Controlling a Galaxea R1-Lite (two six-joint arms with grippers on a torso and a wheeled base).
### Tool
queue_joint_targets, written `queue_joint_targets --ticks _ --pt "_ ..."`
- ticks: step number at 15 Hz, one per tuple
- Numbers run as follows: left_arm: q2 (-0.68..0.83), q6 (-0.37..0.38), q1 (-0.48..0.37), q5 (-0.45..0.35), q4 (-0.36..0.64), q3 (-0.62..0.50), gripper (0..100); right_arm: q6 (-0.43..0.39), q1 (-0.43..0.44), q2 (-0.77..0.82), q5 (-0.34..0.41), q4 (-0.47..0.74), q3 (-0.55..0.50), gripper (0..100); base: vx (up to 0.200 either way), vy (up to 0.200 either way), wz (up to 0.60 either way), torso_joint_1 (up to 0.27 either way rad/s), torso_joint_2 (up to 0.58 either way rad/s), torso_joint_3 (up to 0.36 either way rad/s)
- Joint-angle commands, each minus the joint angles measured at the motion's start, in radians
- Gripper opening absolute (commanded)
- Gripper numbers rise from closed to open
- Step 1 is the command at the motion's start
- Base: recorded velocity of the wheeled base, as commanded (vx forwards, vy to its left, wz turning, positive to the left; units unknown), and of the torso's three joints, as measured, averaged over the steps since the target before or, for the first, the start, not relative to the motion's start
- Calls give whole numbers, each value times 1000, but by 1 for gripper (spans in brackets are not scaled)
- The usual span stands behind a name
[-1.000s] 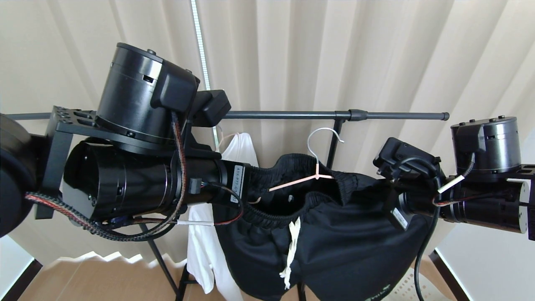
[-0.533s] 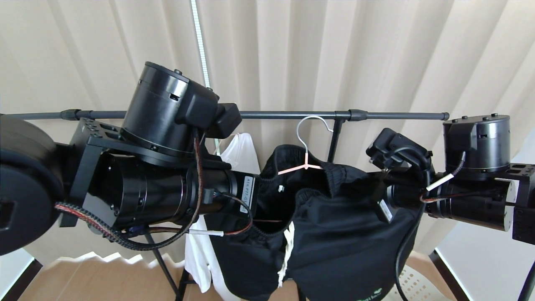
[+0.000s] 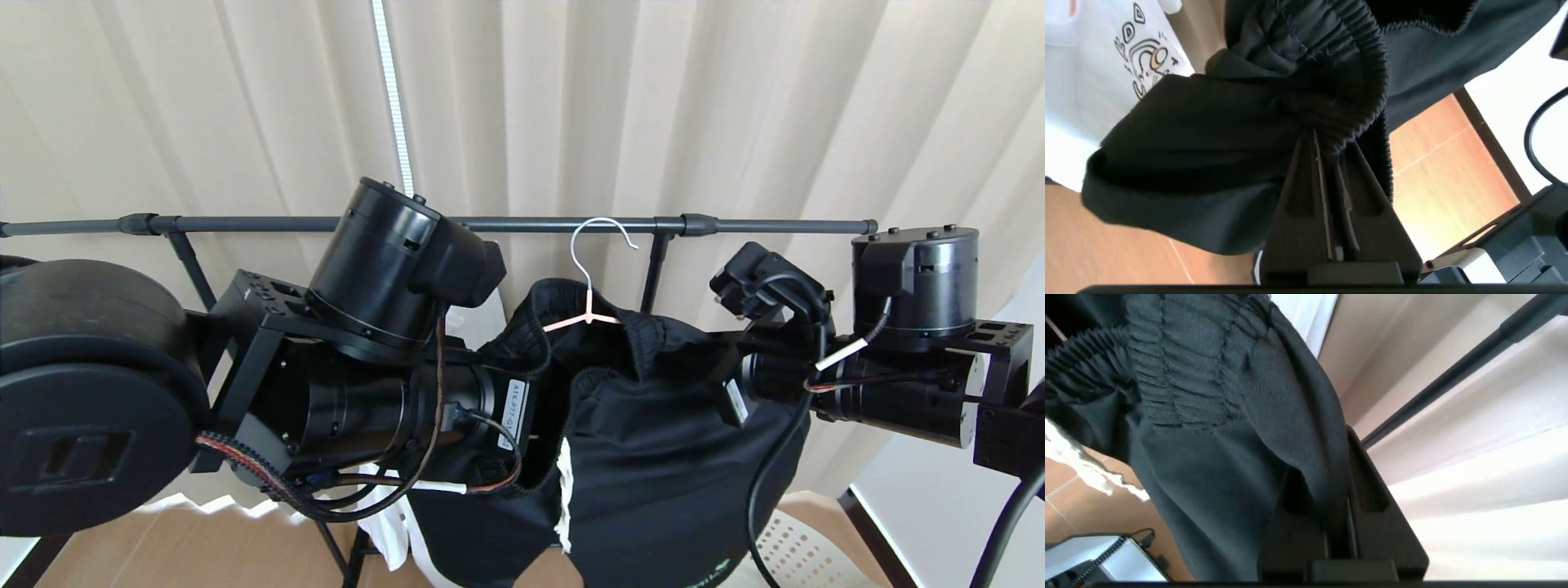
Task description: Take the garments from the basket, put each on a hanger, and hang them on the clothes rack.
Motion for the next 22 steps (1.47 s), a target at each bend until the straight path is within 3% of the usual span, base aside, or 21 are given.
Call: queue_joint_targets --ticks 1,4,17,19,20,22 --pt "31 -14 2 1 0 -3 0 6 2 0 0 -43 13 0 0 0 0 0 0 0" --pt "36 -20 2 0 0 -5 0 8 2 5 3 -123 41 0 0 0 0 0 0 0" --pt "91 -20 4 8 -63 -12 0 8 2 -59 129 -136 87 0 0 0 0 0 0 0" --pt "100 -20 4 14 -83 -17 0 6 2 -61 146 -221 119 0 0 0 0 0 0 0" --pt "105 -20 4 14 -85 -17 100 6 2 -59 146 -234 122 0 0 0 0 0 0 0" --pt "107 -20 2 14 -103 -15 100 6 2 -58 155 -255 131 0 0 0 0 0 0 0"
